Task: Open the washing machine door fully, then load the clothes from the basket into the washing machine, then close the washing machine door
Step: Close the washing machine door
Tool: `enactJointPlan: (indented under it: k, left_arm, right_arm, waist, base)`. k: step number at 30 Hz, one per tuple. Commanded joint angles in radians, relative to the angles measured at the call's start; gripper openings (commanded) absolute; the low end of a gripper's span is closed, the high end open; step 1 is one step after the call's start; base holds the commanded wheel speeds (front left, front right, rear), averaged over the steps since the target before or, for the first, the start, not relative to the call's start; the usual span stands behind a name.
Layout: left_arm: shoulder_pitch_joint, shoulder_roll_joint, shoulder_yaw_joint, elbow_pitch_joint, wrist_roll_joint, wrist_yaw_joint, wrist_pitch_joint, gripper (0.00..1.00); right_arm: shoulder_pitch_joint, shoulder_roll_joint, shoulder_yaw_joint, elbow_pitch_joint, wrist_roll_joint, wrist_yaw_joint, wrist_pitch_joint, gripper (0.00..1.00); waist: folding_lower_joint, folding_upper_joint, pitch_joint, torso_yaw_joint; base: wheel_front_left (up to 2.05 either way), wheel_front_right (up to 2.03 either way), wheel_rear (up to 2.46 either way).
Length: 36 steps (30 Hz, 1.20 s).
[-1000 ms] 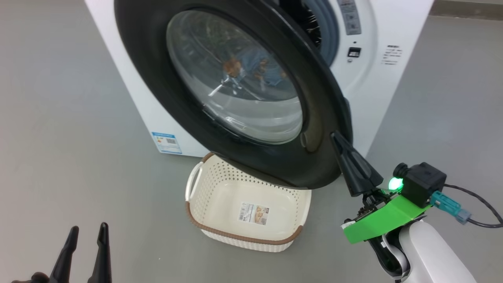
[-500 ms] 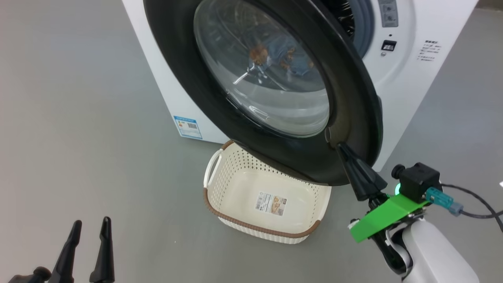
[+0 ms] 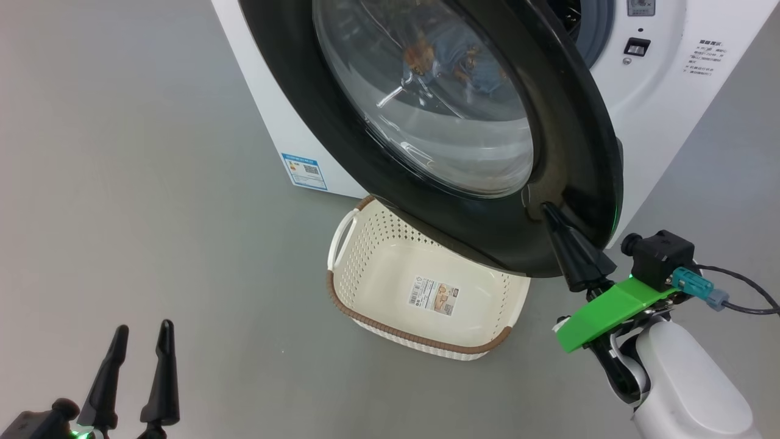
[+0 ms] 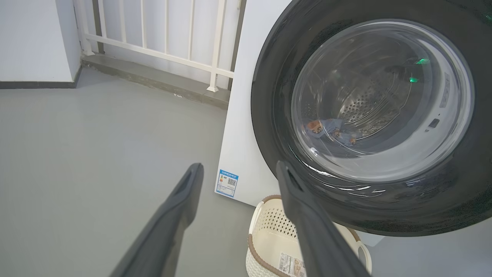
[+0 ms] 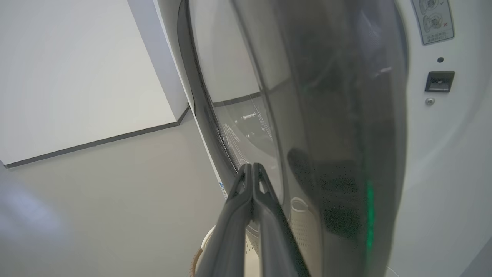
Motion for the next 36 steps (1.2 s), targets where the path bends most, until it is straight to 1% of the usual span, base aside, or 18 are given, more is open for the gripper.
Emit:
enactJointPlan:
  k: [1, 13, 20, 26, 36]
  left_arm:
    - [-0.043, 0.022, 0.034, -0.017, -0.003, -0.003, -0.009, 1.00]
    - [-0.049, 0.033, 0.026, -0.020, -0.011, -0.003, -0.009, 1.00]
    - [-0.062, 0.041, 0.020, -0.023, -0.018, -0.003, -0.009, 1.00]
    - [-0.080, 0.043, 0.020, -0.027, -0.028, -0.003, -0.009, 1.00]
    - [-0.126, 0.048, 0.017, -0.036, -0.046, -0.003, -0.009, 1.00]
  right_arm:
    - [-0.019, 0.007, 0.007, -0.012, -0.009, 0.002, -0.005, 0.00]
    - [-0.017, 0.011, -0.044, 0.003, -0.022, 0.002, -0.005, 0.00]
    - [-0.048, -0.003, -0.078, 0.012, -0.030, 0.002, -0.005, 0.00]
    - [-0.118, -0.039, -0.104, 0.037, -0.040, 0.002, -0.005, 0.00]
    - [-0.277, -0.092, -0.113, 0.108, -0.058, 0.002, -0.005, 0.00]
  waist:
    - [-0.0001, 0.0000, 0.003, 0.000]
    - [-0.0001, 0.0000, 0.021, -0.009]
    - [-0.0001, 0.0000, 0.047, -0.009]
    - [-0.0001, 0.0000, 0.094, -0.007]
    - [-0.0001, 0.0000, 0.170, 0.006]
  base:
    - [0.00, 0.00, 0.00]
    - [0.00, 0.00, 0.00]
    - [0.00, 0.00, 0.00]
    - [0.00, 0.00, 0.00]
    - [0.00, 0.00, 0.00]
